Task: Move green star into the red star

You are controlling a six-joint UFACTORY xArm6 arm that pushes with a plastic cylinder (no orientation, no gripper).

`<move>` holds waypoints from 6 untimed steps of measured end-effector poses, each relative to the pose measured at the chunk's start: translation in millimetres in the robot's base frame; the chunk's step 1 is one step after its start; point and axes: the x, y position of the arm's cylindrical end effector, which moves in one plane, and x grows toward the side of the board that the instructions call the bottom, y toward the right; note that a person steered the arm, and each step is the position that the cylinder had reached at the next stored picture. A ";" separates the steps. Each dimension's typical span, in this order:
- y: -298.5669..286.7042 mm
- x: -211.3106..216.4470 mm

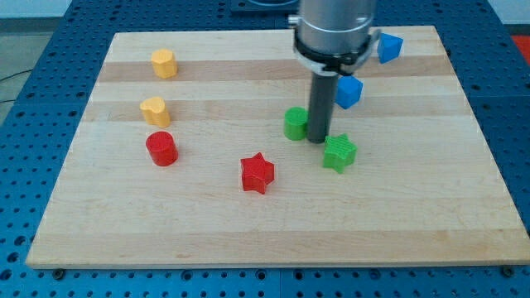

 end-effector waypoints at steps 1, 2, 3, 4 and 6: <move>51.9 4.4; 91.9 35.9; 61.6 46.4; -0.1 46.4; -56.5 44.9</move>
